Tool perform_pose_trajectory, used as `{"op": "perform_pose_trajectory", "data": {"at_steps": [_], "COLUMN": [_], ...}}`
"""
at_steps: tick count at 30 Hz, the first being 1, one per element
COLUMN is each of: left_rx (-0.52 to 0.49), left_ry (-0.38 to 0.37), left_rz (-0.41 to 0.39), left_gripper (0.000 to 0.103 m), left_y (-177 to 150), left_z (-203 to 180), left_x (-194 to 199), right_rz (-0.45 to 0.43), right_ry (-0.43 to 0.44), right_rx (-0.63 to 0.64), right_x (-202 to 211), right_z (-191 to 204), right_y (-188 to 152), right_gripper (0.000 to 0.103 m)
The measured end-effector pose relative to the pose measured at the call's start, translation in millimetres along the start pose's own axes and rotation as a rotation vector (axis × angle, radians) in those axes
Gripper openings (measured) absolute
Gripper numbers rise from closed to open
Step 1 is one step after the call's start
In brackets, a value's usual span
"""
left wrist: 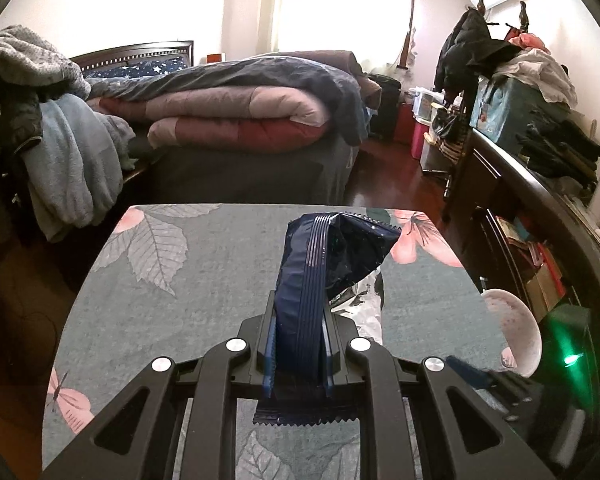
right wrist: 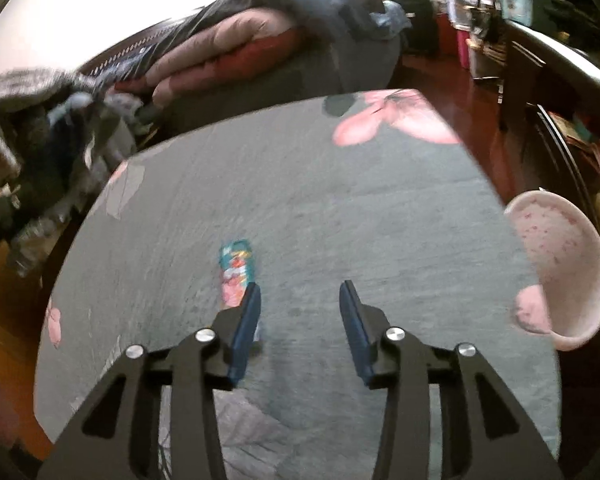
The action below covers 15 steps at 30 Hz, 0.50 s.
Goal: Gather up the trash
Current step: 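Carry the blue wrapper and colourful tube over the pink wastebasket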
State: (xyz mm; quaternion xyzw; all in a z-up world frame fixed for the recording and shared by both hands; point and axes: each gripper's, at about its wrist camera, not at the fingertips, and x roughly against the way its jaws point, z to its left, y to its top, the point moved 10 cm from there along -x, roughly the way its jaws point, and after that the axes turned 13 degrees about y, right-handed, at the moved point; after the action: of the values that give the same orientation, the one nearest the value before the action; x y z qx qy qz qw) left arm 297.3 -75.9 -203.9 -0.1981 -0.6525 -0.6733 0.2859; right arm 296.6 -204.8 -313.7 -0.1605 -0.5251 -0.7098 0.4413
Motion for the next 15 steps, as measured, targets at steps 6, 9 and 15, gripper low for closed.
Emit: {"op": "perform_pose_trajectory", "data": {"at_steps": [6, 9, 15], "left_rx": [0.026, 0.054, 0.078], "left_ry": [0.033, 0.048, 0.039], "left_rz": [0.004, 0.011, 0.027], "left_gripper": [0.018, 0.018, 0.018], "left_y": [-1.2, -1.4, -4.8], "left_z": [23.4, 38.0, 44.9], "left_x": [-0.4, -2.5, -4.5], "right_rz": [0.028, 0.030, 0.016], "right_ry": [-0.042, -0.097, -0.012], "right_rx": [0.101, 0.154, 0.070], "right_x": [-26.1, -29.2, -17.4], "right_z": [25.9, 28.7, 16.1], "right_y": [-3.6, -4.0, -5.0], "right_gripper": [0.047, 0.026, 0.023]}}
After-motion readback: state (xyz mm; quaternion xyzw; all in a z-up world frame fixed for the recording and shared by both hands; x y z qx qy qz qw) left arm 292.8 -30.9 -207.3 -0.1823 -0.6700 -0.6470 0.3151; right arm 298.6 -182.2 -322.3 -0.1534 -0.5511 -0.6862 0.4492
